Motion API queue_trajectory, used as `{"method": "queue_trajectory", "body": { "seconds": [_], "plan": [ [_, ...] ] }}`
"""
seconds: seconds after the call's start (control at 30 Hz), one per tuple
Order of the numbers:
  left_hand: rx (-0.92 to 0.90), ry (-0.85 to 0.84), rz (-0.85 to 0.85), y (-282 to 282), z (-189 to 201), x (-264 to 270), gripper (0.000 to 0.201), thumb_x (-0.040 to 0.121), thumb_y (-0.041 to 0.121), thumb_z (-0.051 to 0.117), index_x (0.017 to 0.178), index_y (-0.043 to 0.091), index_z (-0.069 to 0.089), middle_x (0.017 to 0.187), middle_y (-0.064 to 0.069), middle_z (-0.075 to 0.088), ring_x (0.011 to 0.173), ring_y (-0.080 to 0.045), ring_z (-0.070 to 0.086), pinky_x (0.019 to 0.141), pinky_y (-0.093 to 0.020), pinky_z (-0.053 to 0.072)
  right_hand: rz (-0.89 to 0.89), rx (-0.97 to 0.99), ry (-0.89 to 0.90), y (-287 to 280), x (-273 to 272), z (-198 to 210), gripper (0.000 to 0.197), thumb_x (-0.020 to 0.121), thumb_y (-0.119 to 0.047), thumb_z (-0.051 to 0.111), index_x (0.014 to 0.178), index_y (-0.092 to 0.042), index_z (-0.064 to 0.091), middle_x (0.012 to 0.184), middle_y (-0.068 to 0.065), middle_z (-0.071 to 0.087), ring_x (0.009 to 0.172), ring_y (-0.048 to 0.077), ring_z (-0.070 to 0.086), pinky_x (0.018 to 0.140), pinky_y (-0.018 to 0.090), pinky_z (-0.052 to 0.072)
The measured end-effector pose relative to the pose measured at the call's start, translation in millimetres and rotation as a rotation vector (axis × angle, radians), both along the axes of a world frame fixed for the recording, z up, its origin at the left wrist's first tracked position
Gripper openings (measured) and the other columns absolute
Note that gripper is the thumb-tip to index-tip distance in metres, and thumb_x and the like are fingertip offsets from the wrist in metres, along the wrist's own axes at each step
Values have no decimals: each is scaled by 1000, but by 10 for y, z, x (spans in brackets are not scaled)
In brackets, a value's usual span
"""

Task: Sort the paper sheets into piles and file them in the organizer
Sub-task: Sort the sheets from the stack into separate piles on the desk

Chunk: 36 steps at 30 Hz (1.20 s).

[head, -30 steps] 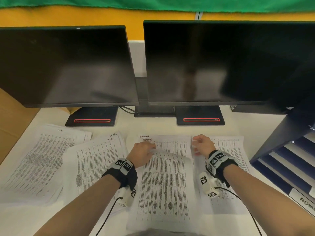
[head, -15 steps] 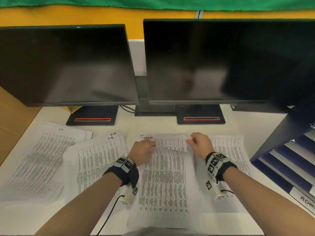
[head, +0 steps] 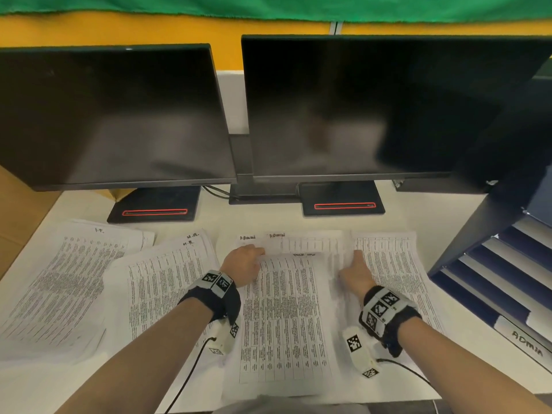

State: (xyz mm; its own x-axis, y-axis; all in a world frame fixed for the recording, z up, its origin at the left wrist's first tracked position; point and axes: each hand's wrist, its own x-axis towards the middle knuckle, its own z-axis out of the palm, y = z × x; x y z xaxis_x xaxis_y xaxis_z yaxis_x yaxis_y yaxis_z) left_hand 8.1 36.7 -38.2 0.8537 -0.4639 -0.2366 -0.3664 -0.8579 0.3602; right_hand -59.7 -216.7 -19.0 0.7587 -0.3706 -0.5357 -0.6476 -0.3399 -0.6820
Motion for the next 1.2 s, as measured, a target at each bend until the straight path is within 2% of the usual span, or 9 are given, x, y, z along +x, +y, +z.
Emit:
{"method": "queue_trajectory", "body": {
  "seconds": [0.27,0.37,0.43,0.53,0.63,0.77,0.9,1.03,1.2],
  "plan": [
    [63,-20,-30,-1,-26,-17,30,90,12,45,117,13,56,112,-8,56,103,-25,52,87,-36,46,-147,-442,117,-940,-29,352,45,89,-1,40,132,-1,26,126,28,48,113,44,50,89,47,42],
    [82,-60,-43,-13,-59,-37,33,90,13,45,121,15,55,113,-7,56,106,-25,52,89,-36,44,-168,-543,155,-998,-20,319,61,85,1,48,137,-6,17,134,26,34,118,44,43,94,53,41],
    [81,-73,-40,-18,-84,-50,33,90,13,45,122,14,55,114,-7,56,107,-25,52,90,-36,44,-78,-698,100,-820,43,230,81,83,-7,57,145,-15,5,144,22,24,126,41,37,98,54,39],
    [80,-74,-40,-18,-92,-55,35,90,12,45,125,13,53,116,-8,55,108,-25,51,92,-36,44,242,-889,-90,-368,220,122,59,90,-27,50,142,-17,25,144,15,33,128,32,38,100,50,36],
    [78,-63,-39,-18,-81,-52,35,90,11,45,124,13,53,116,-8,55,108,-25,51,92,-36,45,449,-759,-64,42,403,50,32,92,-35,44,118,-20,54,123,8,51,114,27,46,97,47,34],
    [74,-54,-20,-12,-81,-63,34,91,11,45,125,14,53,116,-7,54,110,-24,50,92,-37,46,380,-497,121,164,552,21,24,83,-35,53,88,-12,60,99,9,62,91,26,57,90,42,47],
    [73,-59,-16,-5,-108,-57,35,91,11,45,126,15,52,117,-6,53,111,-23,49,92,-37,47,485,-576,32,123,386,-5,19,86,-15,46,103,-17,55,109,5,51,105,26,49,94,43,41],
    [85,-62,-26,-14,-135,-54,35,91,10,45,125,13,53,117,-7,53,112,-24,48,91,-38,49,795,-685,-104,-19,-13,-66,22,90,-28,43,109,-25,53,127,-1,46,119,20,40,101,44,33],
    [116,-53,-31,-42,-109,-26,37,90,8,44,126,13,53,117,-7,52,112,-25,47,91,-39,49,911,-606,-34,-186,-247,-14,28,88,-44,48,110,-27,52,147,2,25,135,23,23,107,48,27]
  ]
}}
